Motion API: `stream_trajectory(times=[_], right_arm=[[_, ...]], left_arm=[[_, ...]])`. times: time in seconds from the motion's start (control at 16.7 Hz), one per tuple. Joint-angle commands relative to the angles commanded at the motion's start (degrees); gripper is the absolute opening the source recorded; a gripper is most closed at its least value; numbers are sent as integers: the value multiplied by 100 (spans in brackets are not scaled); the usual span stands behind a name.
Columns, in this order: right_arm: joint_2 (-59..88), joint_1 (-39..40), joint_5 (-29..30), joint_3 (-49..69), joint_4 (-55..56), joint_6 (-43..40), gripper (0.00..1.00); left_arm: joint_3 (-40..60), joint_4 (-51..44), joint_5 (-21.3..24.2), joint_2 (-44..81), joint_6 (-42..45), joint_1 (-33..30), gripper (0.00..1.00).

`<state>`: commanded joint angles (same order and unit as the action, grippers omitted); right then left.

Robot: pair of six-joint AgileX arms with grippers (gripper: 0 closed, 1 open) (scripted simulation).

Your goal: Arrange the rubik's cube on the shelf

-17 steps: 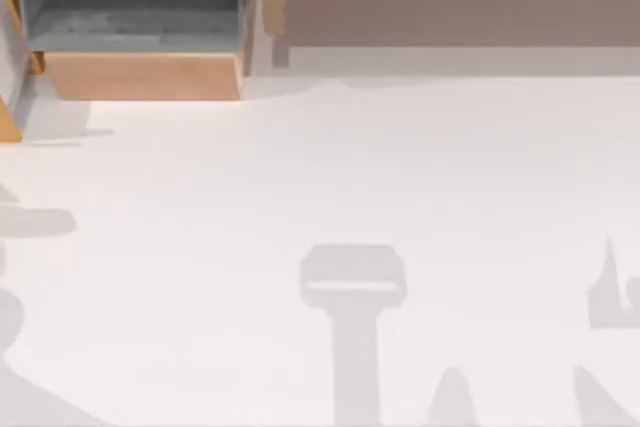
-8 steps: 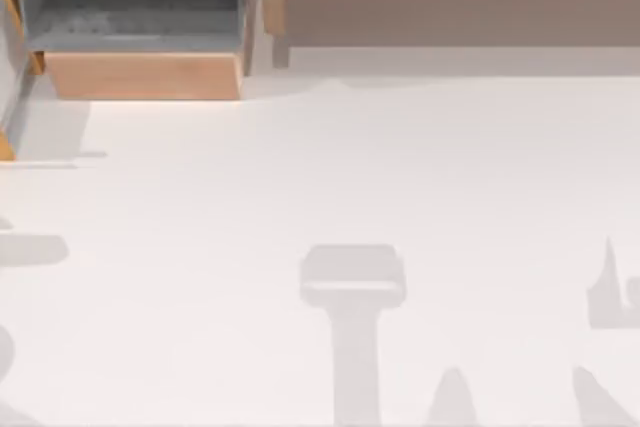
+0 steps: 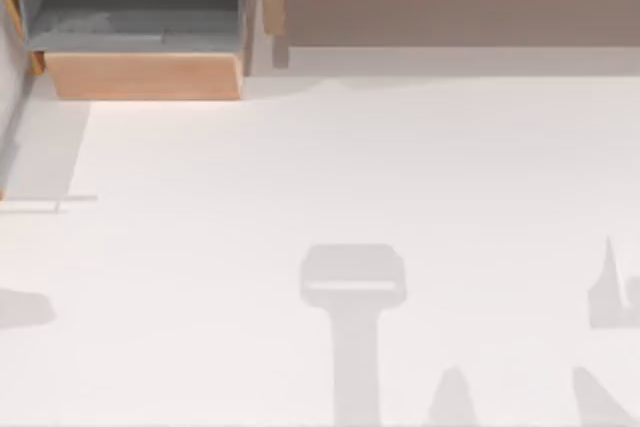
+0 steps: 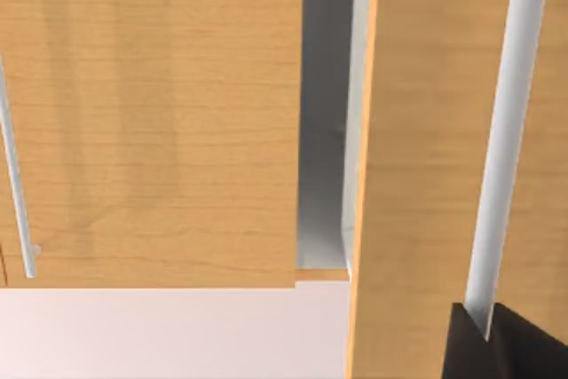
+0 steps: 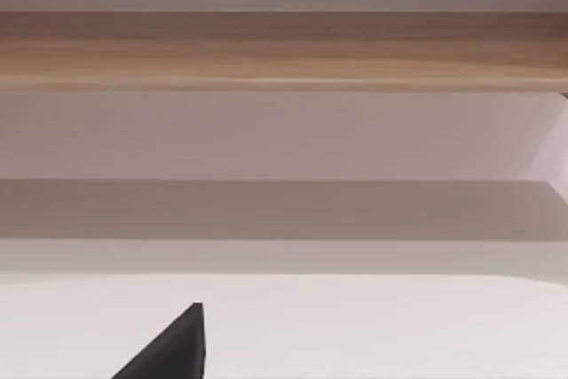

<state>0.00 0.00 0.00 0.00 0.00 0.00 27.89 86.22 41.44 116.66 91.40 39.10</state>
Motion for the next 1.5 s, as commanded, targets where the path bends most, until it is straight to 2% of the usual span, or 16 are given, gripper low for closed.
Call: stream_trajectory(times=[0.18,0.96,1.5], right_arm=[[0,0,0,0,0,0,100],[0,0,0,0,0,0,100],[0,0,0,0,0,0,100]], left_arm=[[0,0,0,0,0,0,0],[0,0,0,0,0,0,98],[7,-1,-1,1,0,-8,100]])
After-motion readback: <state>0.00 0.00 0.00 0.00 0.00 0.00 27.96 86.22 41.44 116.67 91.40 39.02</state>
